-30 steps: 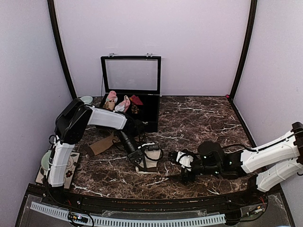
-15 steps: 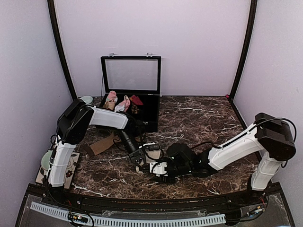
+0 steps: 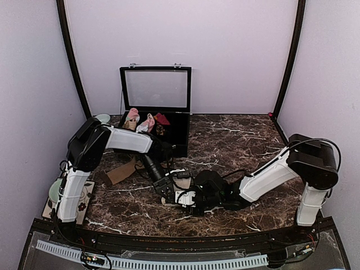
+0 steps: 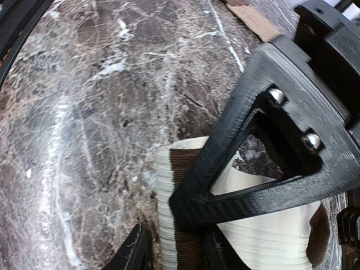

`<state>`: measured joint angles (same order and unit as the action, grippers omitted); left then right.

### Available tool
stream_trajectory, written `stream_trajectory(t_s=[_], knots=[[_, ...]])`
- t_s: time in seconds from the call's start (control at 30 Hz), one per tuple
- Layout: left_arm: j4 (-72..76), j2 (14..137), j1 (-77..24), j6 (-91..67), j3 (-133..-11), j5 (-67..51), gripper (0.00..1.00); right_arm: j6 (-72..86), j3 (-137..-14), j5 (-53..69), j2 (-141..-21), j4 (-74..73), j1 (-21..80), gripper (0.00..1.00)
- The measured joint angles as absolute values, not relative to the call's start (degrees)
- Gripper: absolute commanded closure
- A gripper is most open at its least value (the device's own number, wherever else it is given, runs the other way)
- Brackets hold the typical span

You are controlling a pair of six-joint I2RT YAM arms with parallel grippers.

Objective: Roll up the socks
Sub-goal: Roll the sock at the center of the board.

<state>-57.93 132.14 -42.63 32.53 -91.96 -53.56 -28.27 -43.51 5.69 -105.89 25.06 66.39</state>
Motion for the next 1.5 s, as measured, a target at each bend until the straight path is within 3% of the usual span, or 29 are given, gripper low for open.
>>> stream_trajectory(t_s=[0.2,0.6,0.97,1.27,1.37,1.5], knots=[[-58.3,129.8,-42.7,35.4,-90.8,-53.1,0.40,-25.8,-43.6,6.7,-106.9,26.9,65.0,1.00],[-47.2,112.3,-37.3,38.6,-77.4,-43.9,0.38,-13.5,-43.1,18.5,-107.2,27.6,59.4,1.00],[-39.3,109.7,-41.6,43.0,-74.3,-40.7,0.45,2.1,-49.8,37.3,-113.1,21.5,52.2,1.00],[-32.4,112.5,-46.4,44.0,-74.3,-36.7,0.53,10.7,-52.2,43.7,-115.5,19.6,49.8,1.00],[-31.4,113.4,-46.6,44.6,-73.8,-35.8,0.61,12.8,-52.3,44.6,-116.0,19.8,49.4,1.00],[-29.7,113.6,-46.6,44.8,-72.8,-34.7,0.86,14.8,-52.3,45.4,-116.3,20.2,49.1,0.99]])
